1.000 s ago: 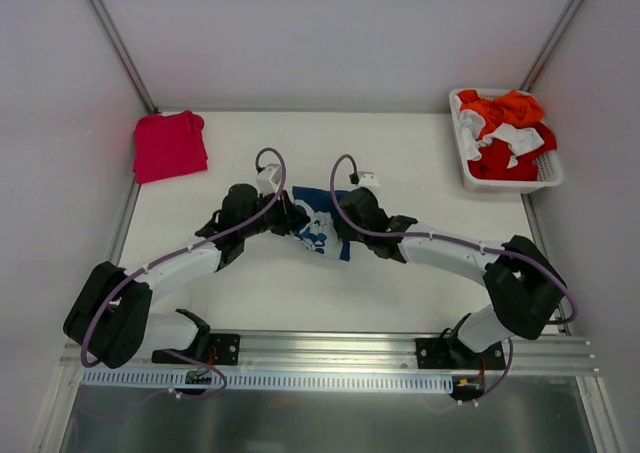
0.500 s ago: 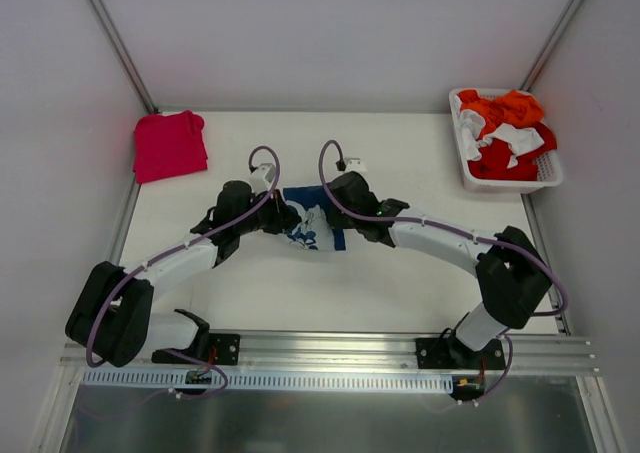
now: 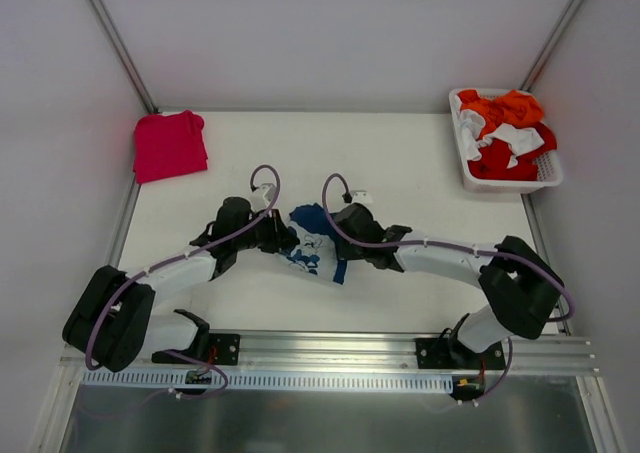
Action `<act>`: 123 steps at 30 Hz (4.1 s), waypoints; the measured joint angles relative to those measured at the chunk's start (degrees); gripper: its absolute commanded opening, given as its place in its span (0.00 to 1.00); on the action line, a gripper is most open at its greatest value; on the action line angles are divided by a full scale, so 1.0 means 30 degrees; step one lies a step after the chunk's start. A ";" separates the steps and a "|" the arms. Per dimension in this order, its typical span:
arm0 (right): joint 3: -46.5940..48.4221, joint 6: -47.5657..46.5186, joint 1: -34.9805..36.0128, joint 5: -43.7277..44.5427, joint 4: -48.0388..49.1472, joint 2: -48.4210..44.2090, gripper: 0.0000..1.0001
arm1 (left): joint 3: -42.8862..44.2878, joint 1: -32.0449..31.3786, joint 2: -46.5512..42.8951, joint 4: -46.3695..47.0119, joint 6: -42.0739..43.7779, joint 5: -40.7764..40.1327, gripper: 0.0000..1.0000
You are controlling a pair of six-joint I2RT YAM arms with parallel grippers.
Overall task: Fold and stack the t-shirts
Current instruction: Smooth out wrinkles on the folded tshirt
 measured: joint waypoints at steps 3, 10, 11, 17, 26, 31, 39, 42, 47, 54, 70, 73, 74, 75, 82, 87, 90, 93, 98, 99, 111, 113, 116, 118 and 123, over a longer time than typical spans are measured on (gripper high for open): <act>-0.0583 0.0466 0.0590 0.0015 0.0306 0.0000 0.01 | -0.0415 -0.0007 -0.0306 -0.0015 -0.0131 0.0102 0.06; -0.1734 0.1523 0.2157 0.0481 0.0459 -0.0459 0.65 | -0.1610 -0.0670 -0.1865 -0.0350 -0.0714 -0.0321 0.80; -0.1865 0.1581 0.2601 0.0882 0.0277 -0.0670 0.67 | -0.1683 -0.1027 -0.2171 -0.0597 -0.0670 -0.0758 0.84; -0.1348 0.1515 0.5064 0.3570 -0.2280 -0.3031 0.72 | -0.1770 -0.3526 -0.5661 -0.2958 -0.0597 -0.3657 0.85; -0.1137 0.1596 0.5610 0.5770 -0.4014 -0.8051 0.75 | -0.1756 -0.4153 -1.1919 -0.5887 -0.0707 -0.7337 0.87; -0.1727 0.1821 0.5661 0.6266 -0.4379 -0.8138 0.80 | -0.1756 -0.4153 -1.0506 -0.6557 -0.0678 -0.8051 0.86; -0.1749 0.1923 0.4976 0.6339 -0.3876 -0.5537 0.83 | -0.1005 -0.3810 -0.6186 -0.5989 -0.0044 -0.8633 0.85; -0.1756 0.1676 0.3745 0.5282 -0.2426 -0.4415 0.82 | -0.0474 -0.2732 -0.3789 -0.4510 0.0284 -0.8094 0.84; -0.1749 0.1188 0.2084 0.3891 -0.0867 -0.2900 0.79 | 0.0393 -0.1727 -0.0437 -0.2696 0.0619 -0.7184 0.83; -0.1749 0.0940 0.1537 0.2565 0.0393 -0.1690 0.62 | 0.1246 -0.1610 0.1297 -0.1180 0.0743 -0.6084 0.83; -0.1566 0.0991 0.1348 0.0903 0.2499 0.0699 0.01 | 0.1807 -0.1610 0.2149 -0.0342 0.0736 -0.5144 0.48; -0.1566 0.1049 0.1348 0.0940 0.2441 0.0656 0.01 | 0.1902 -0.1610 0.2601 -0.0044 0.0729 -0.5005 0.45; -0.1574 0.1049 0.1348 0.0962 0.2375 0.0590 0.01 | 0.1923 -0.1610 0.2783 0.0109 0.0729 -0.4881 0.43; -0.1574 0.1049 0.1348 0.0998 0.2251 0.0474 0.00 | 0.1945 -0.1610 0.2936 0.0211 0.0736 -0.4750 0.43; -0.1668 0.1035 0.1348 0.1603 0.1027 -0.1217 0.01 | 0.2331 -0.1610 0.3942 0.0969 0.0670 -0.4000 0.40; -0.1683 0.1020 0.1348 0.2266 0.0197 -0.2353 0.01 | 0.2754 -0.1610 0.4393 0.1260 0.0590 -0.3563 0.38; -0.1705 0.1013 0.1348 0.2601 -0.0255 -0.2871 0.00 | 0.2973 -0.1610 0.4401 0.1377 0.0576 -0.3453 0.38; -0.1719 0.1005 0.1348 0.2841 -0.0656 -0.3220 0.01 | 0.3322 -0.1610 0.4401 0.1406 0.0576 -0.3177 0.38; -0.2091 0.1027 0.1348 0.3286 -0.1231 -0.4080 0.01 | 0.4153 -0.1610 0.4401 0.1413 0.0510 -0.2718 0.37; -0.2222 0.1042 0.1348 0.3432 -0.1384 -0.4306 0.01 | 0.4320 -0.1610 0.4401 0.1413 0.0488 -0.2630 0.37; -0.2557 0.1596 0.1617 0.5326 -0.3548 -0.6025 0.00 | 0.6025 -0.1996 0.6375 0.1545 0.0066 -0.0991 0.35; -0.2557 0.1792 0.1530 0.5472 -0.3716 -0.5574 0.01 | 0.6047 -0.2448 0.6739 0.1676 0.0015 -0.0627 0.35; -0.2550 0.2076 0.1435 0.5610 -0.3832 -0.4524 0.01 | 0.6054 -0.3308 0.7009 0.1763 -0.0131 -0.0357 0.34; -0.2535 0.2186 0.1355 0.5654 -0.3883 -0.3898 0.00 | 0.6054 -0.3810 0.7009 0.1800 -0.0240 -0.0277 0.34; -0.2135 0.2528 0.0998 0.5756 -0.4226 -0.2608 0.35 | 0.5646 -0.4430 0.6586 0.2025 -0.0335 -0.0401 0.51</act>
